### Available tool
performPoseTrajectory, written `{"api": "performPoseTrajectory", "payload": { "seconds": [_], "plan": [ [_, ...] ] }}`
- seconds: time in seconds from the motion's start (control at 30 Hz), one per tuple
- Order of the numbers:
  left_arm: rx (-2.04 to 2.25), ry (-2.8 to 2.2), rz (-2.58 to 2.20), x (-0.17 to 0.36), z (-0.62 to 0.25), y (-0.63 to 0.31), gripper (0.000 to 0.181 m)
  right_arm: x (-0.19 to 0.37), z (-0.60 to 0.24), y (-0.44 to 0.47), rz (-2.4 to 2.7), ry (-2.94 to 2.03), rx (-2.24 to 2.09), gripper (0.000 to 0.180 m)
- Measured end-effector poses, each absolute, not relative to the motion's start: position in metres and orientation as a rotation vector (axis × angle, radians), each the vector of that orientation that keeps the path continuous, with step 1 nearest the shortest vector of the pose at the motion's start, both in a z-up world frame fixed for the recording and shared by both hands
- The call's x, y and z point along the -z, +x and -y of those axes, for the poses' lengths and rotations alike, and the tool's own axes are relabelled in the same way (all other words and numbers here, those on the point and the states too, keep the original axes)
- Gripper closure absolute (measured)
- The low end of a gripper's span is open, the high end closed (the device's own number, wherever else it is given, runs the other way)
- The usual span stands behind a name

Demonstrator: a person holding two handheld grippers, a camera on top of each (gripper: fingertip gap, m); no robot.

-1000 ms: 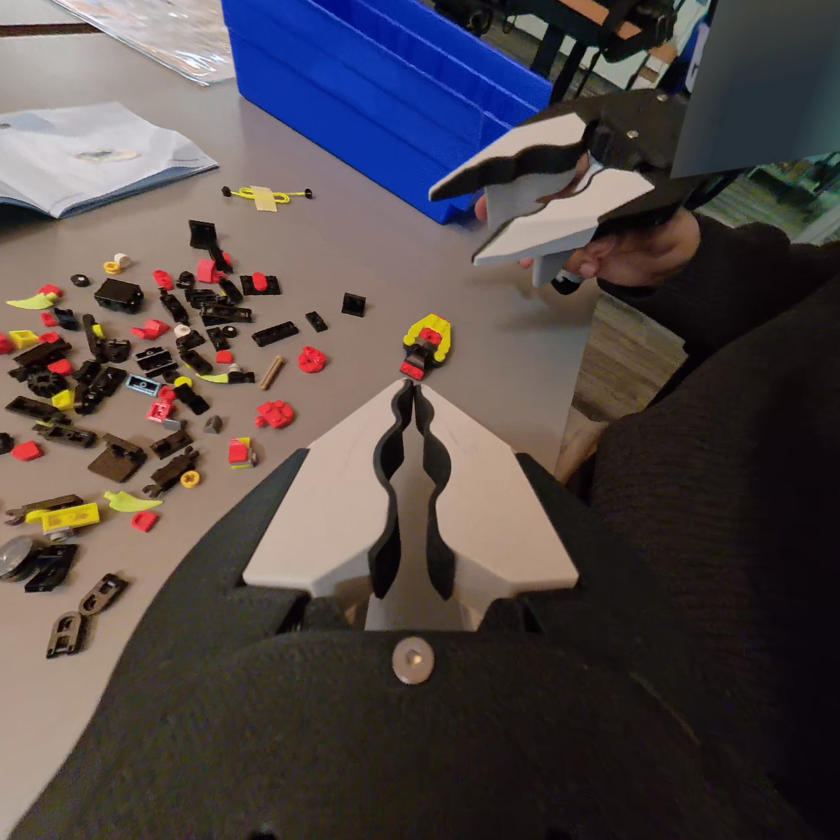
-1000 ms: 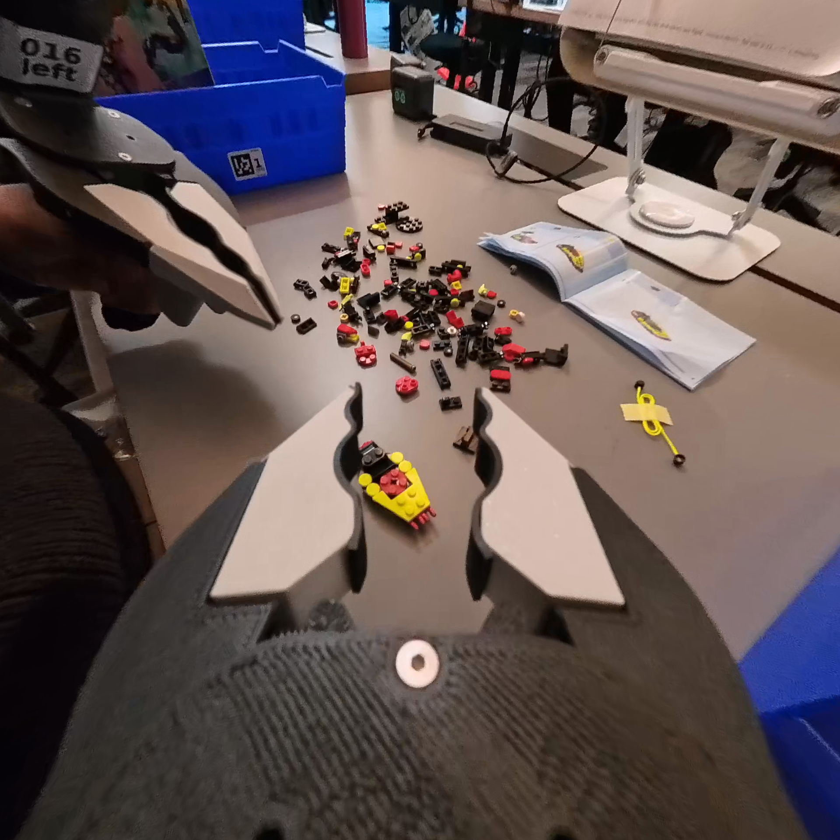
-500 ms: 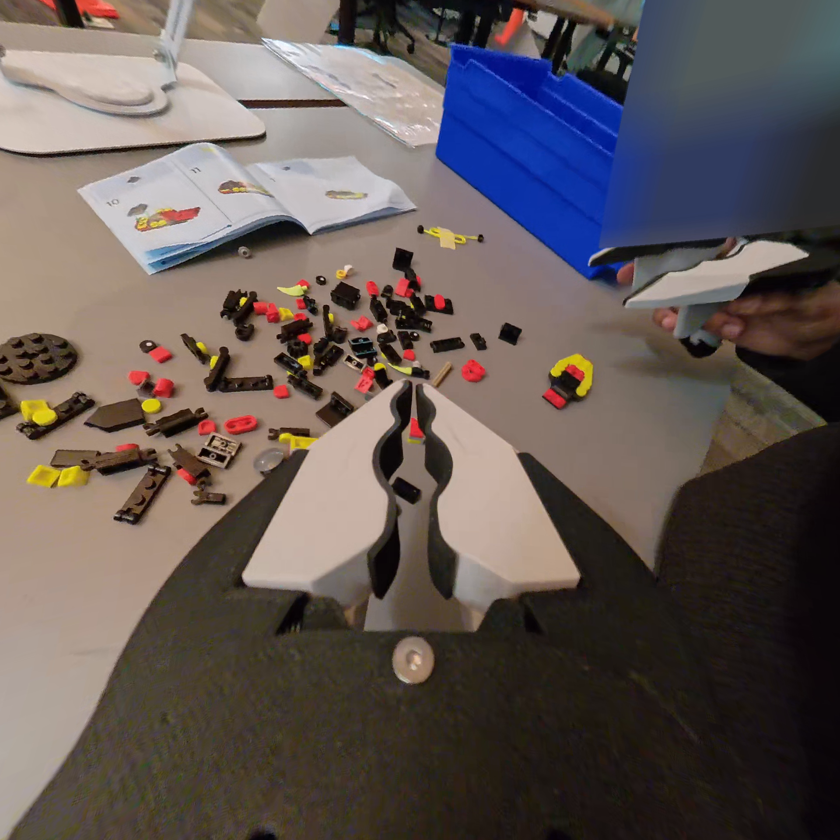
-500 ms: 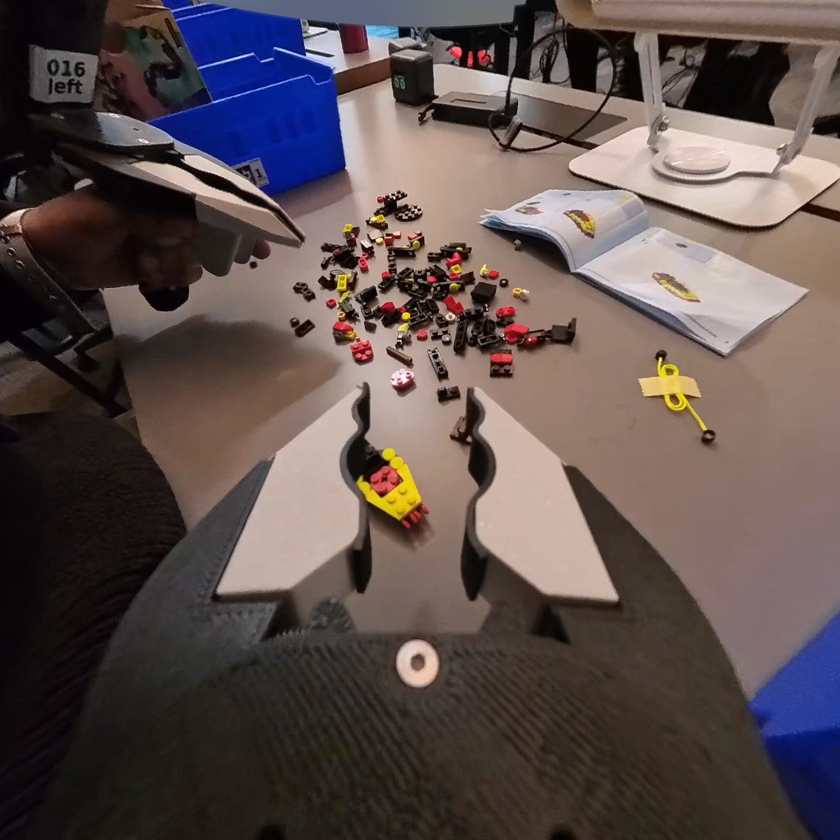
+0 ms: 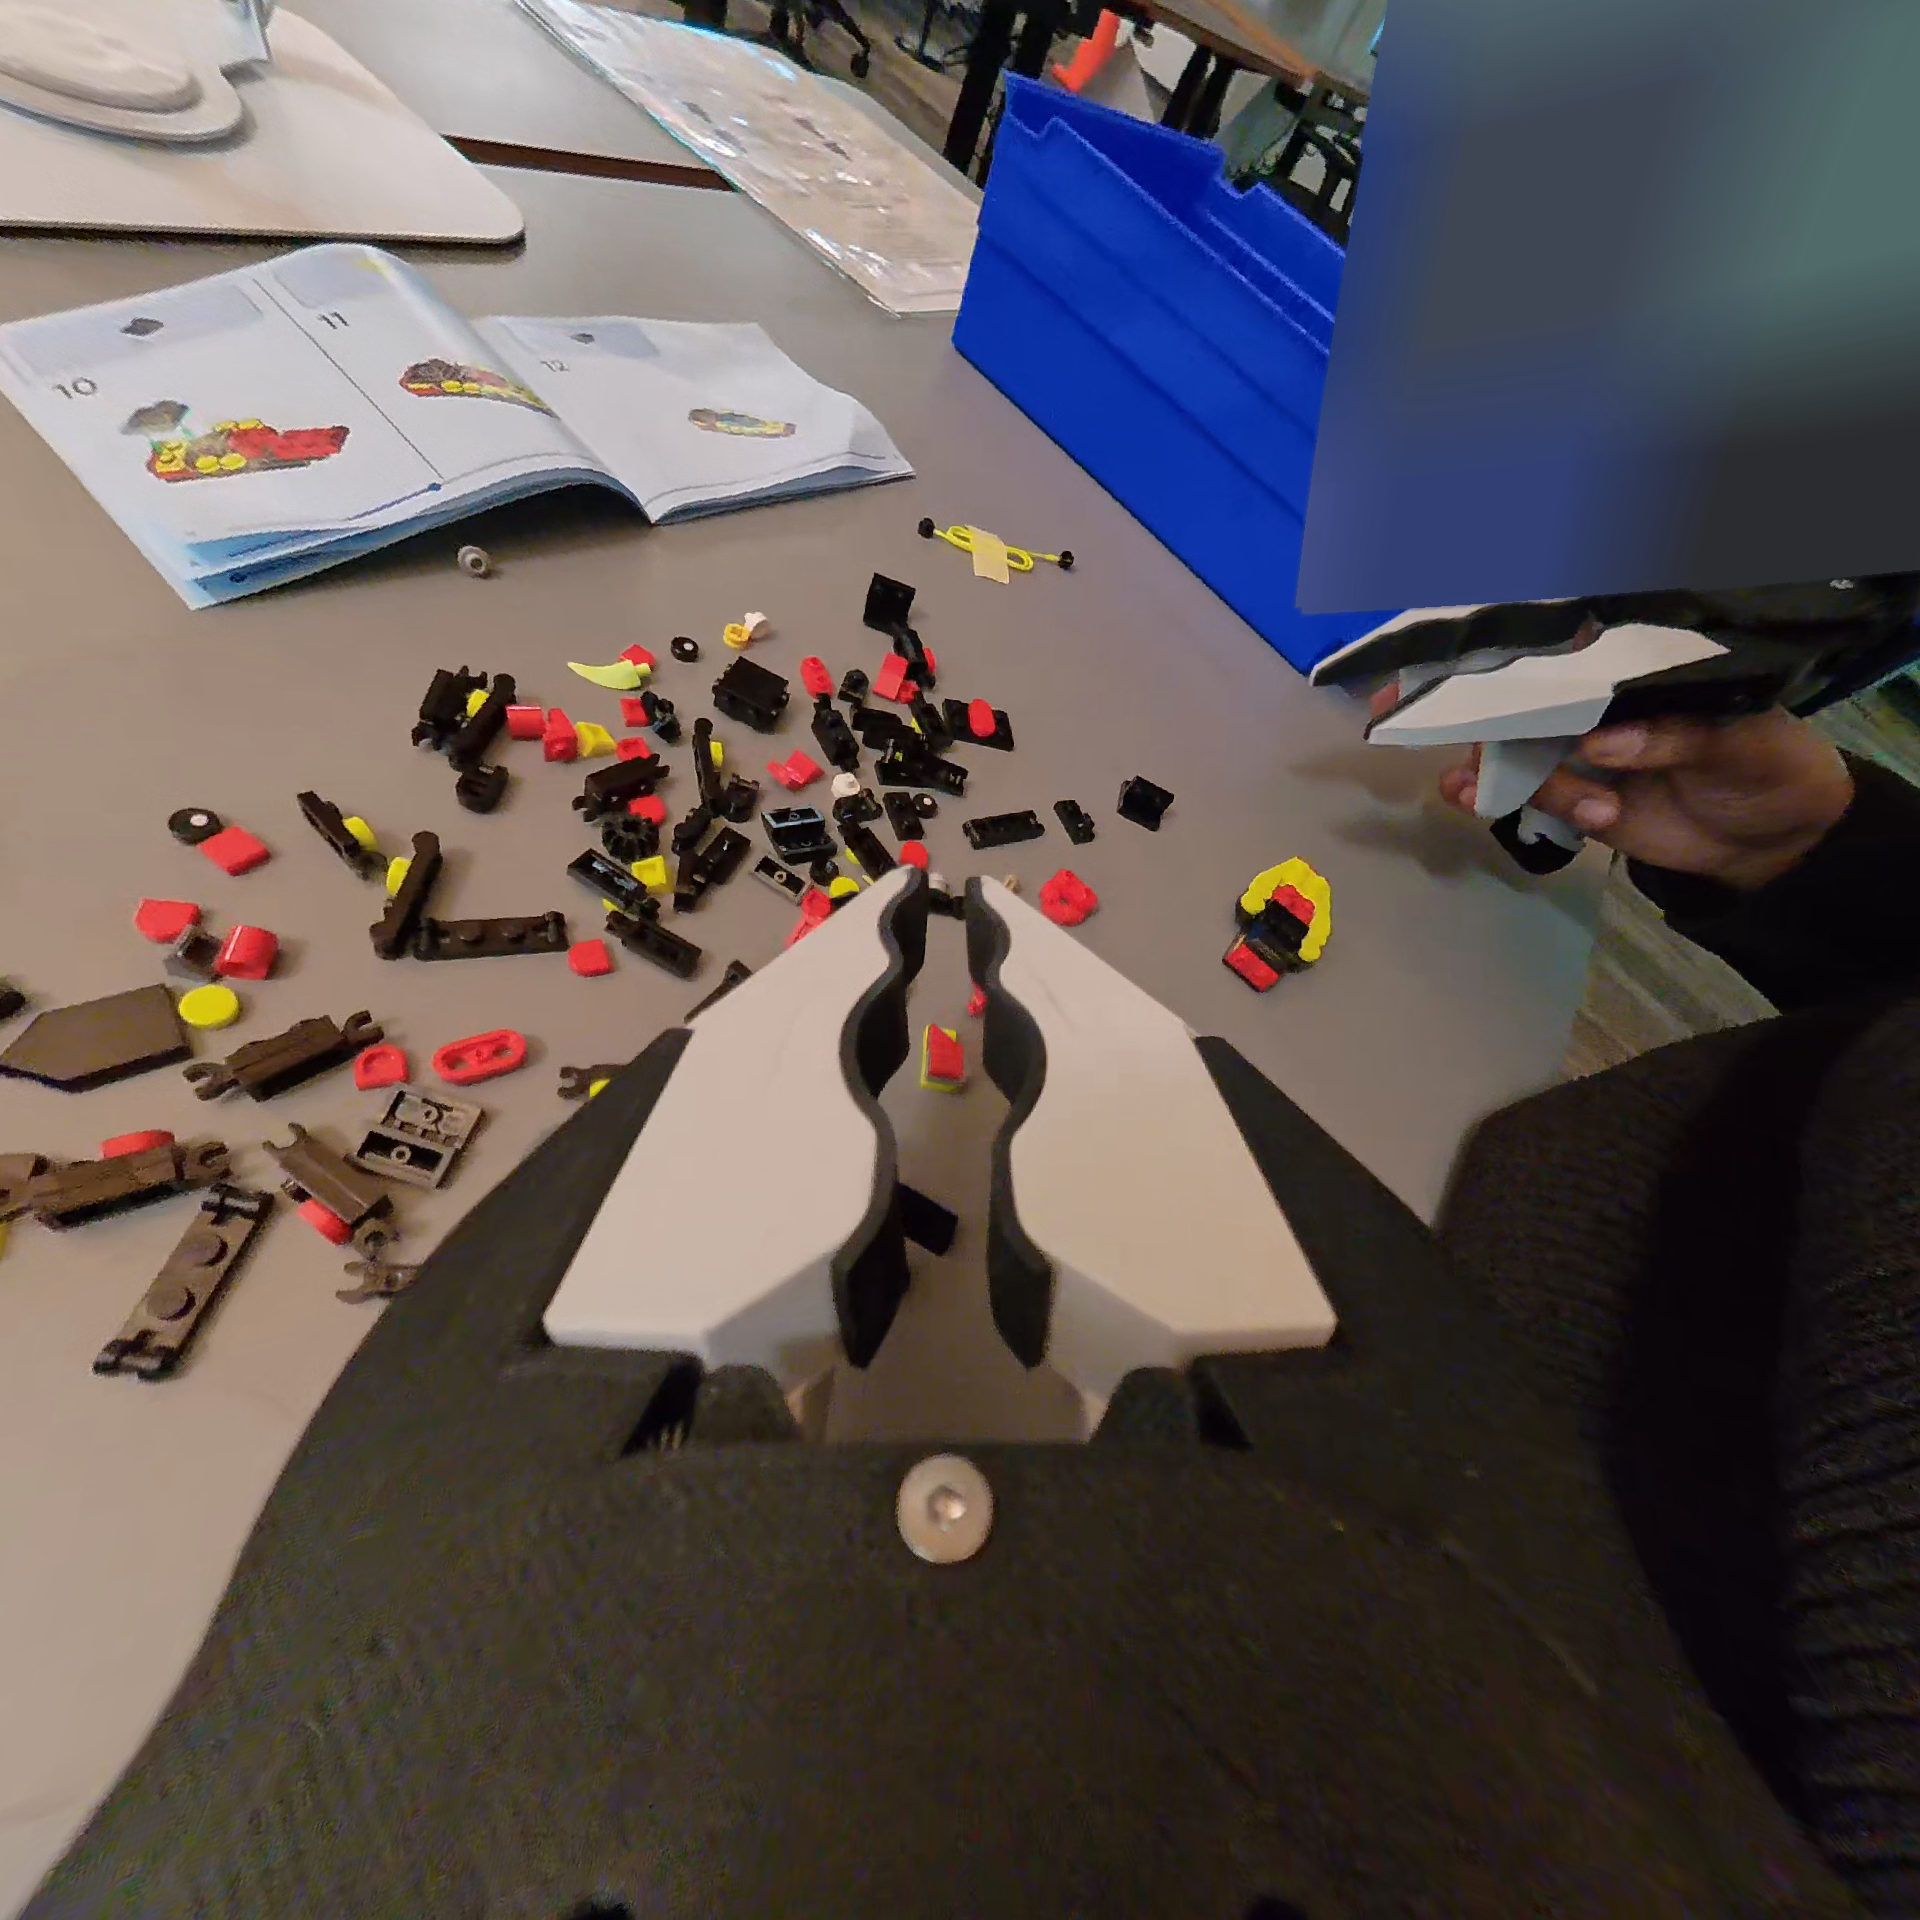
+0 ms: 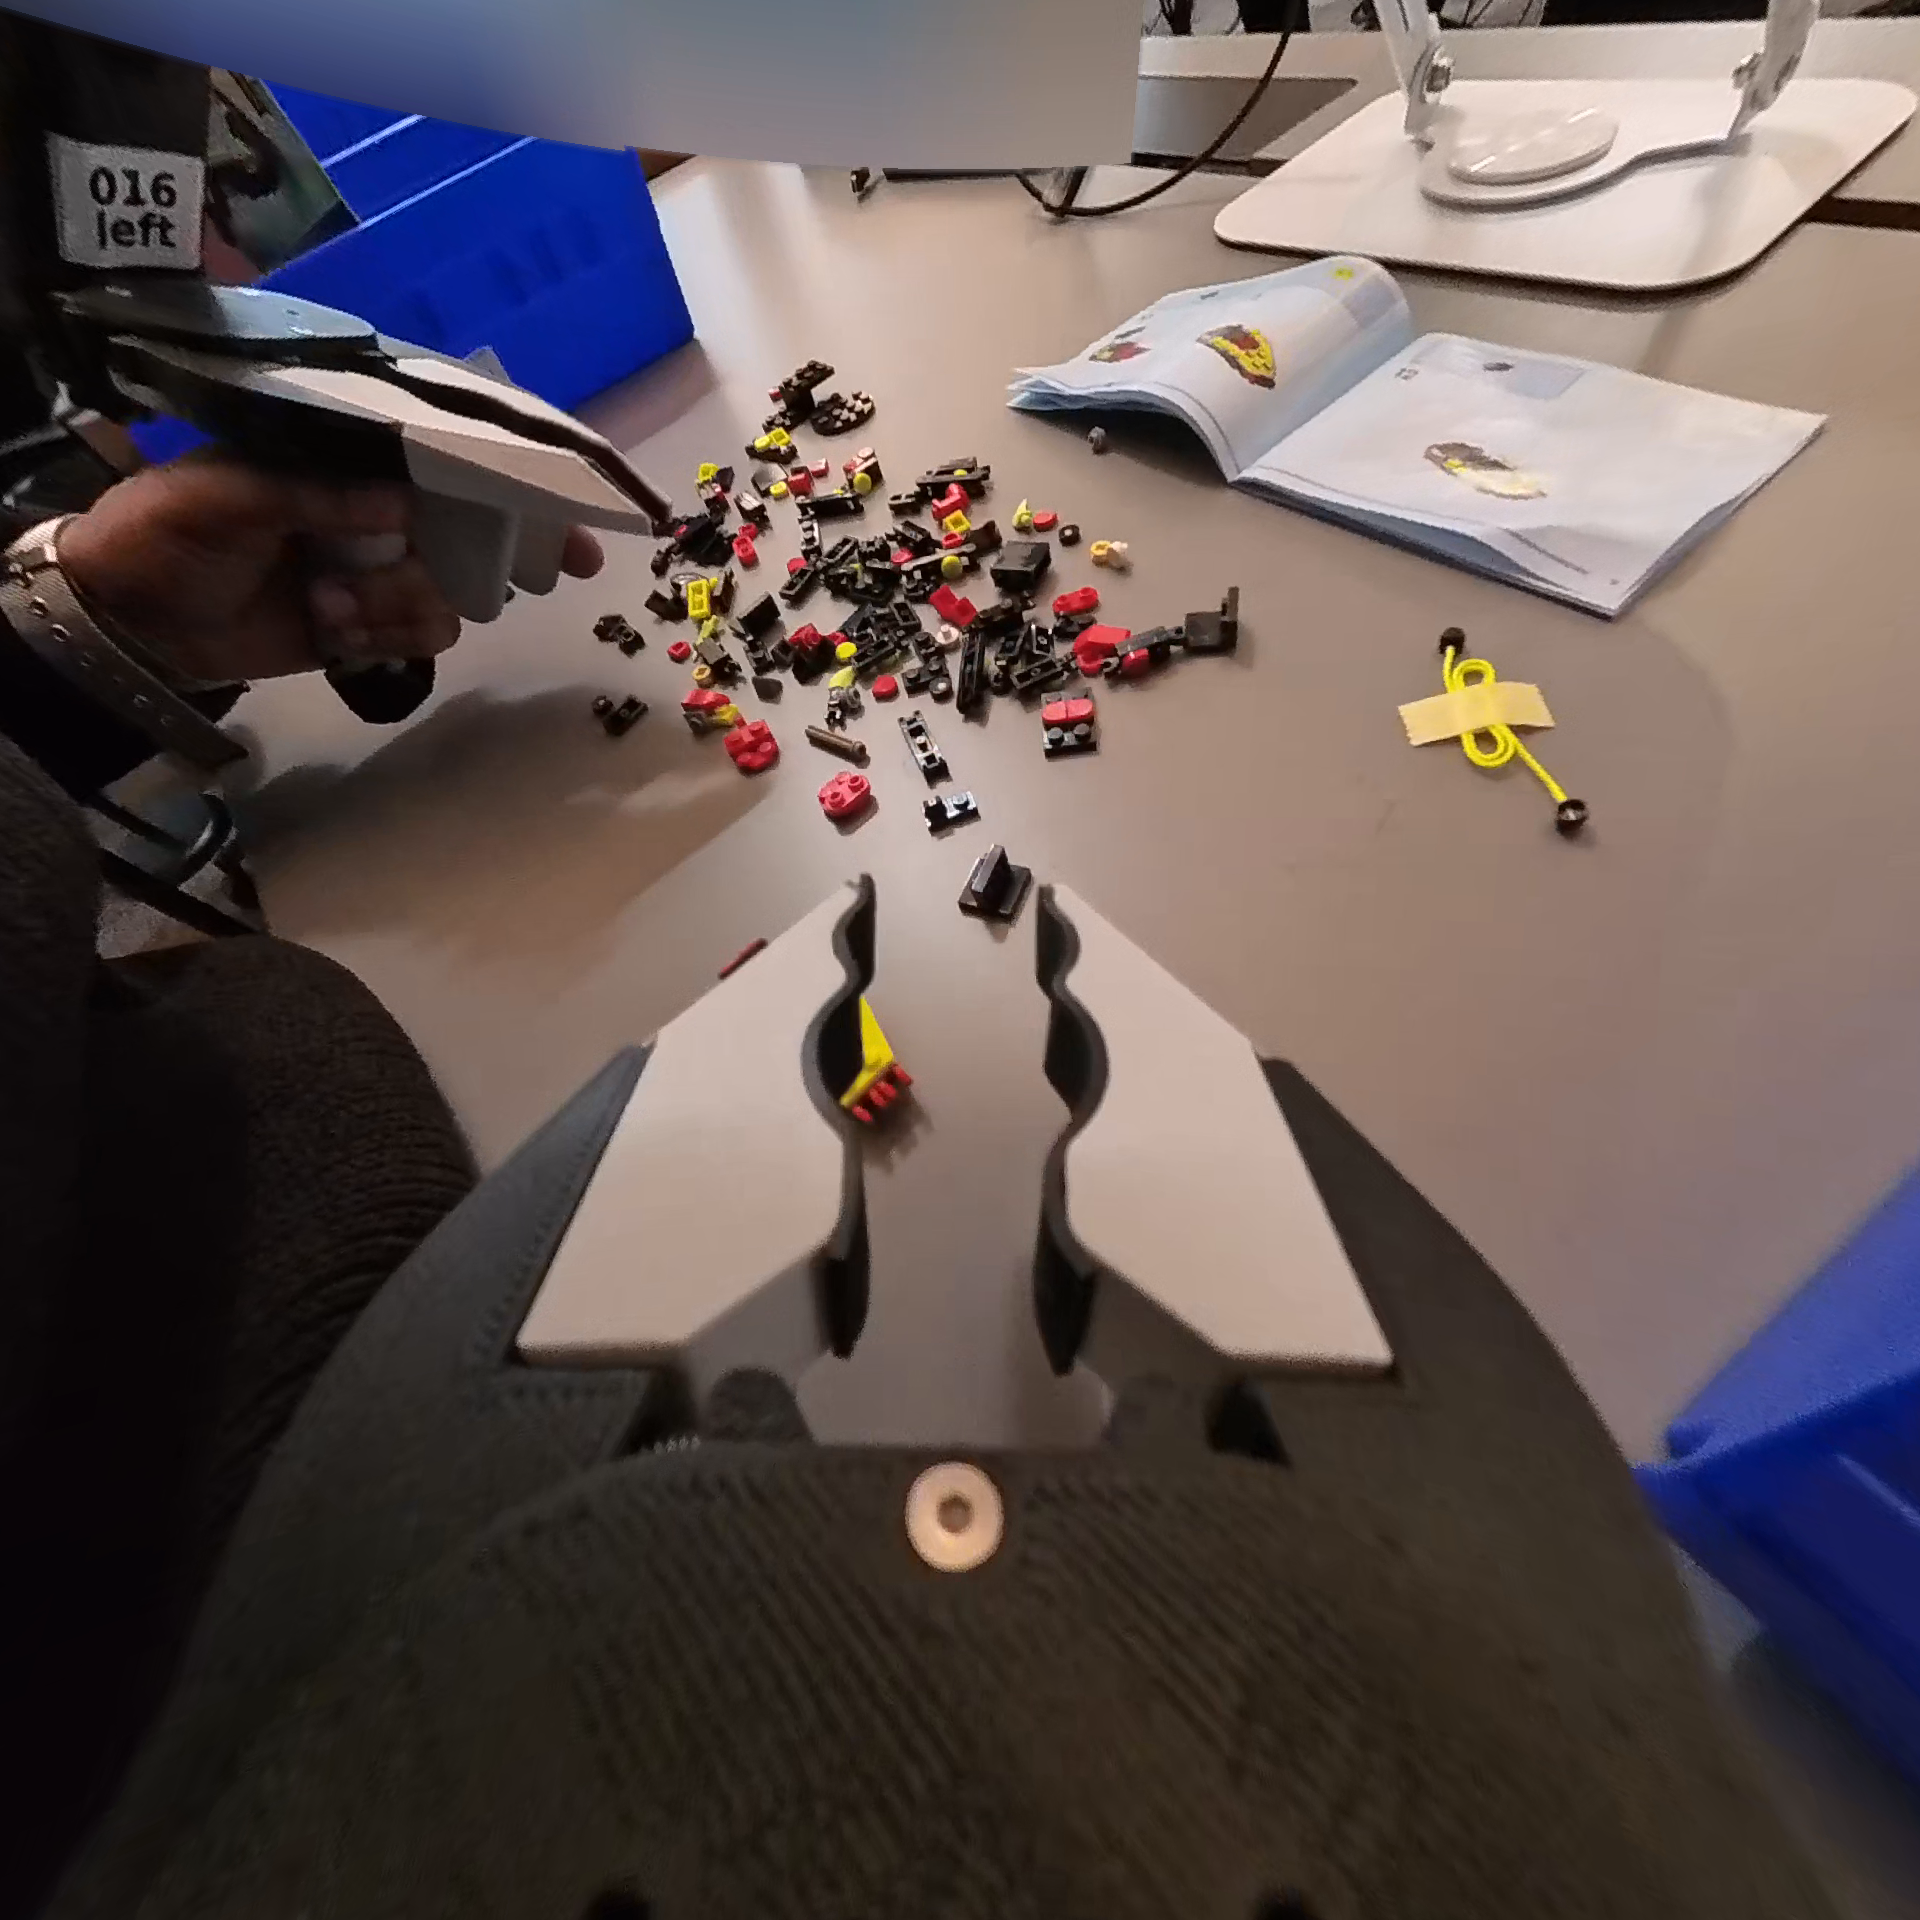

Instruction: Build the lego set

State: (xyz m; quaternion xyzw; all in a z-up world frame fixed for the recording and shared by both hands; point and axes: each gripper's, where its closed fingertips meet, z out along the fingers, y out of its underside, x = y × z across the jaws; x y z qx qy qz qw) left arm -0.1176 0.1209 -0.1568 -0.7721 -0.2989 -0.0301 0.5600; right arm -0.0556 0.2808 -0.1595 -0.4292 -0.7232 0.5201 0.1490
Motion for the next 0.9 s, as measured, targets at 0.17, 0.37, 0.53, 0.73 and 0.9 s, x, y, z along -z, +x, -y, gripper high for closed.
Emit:
{"api": "performPoseTrajectory", "payload": {
  "seconds": [0.17,0.37,0.53,0.73,0.9],
  "plan": [
    [0.102,-1.814,0.699,0.157,-0.124,-0.118,0.176,0.165,-0.286,-0.055,2.084,-1.245,-1.452,0.151],
    [0.120,-1.812,0.703,0.157,-0.125,-0.117,0.175,0.167,-0.285,-0.055,2.096,-1.252,-1.461,0.152],
    [0.146,-1.813,0.710,0.160,-0.127,-0.116,0.174,0.167,-0.285,-0.055,2.100,-1.242,-1.445,0.153],
    [0.208,-1.765,0.681,0.147,-0.132,-0.106,0.174,0.163,-0.282,-0.050,2.109,-1.196,-1.425,0.154],
    [0.268,-1.767,0.620,0.139,-0.136,-0.087,0.171,0.140,-0.275,-0.042,2.034,-1.200,-1.608,0.155]
  ]
}}
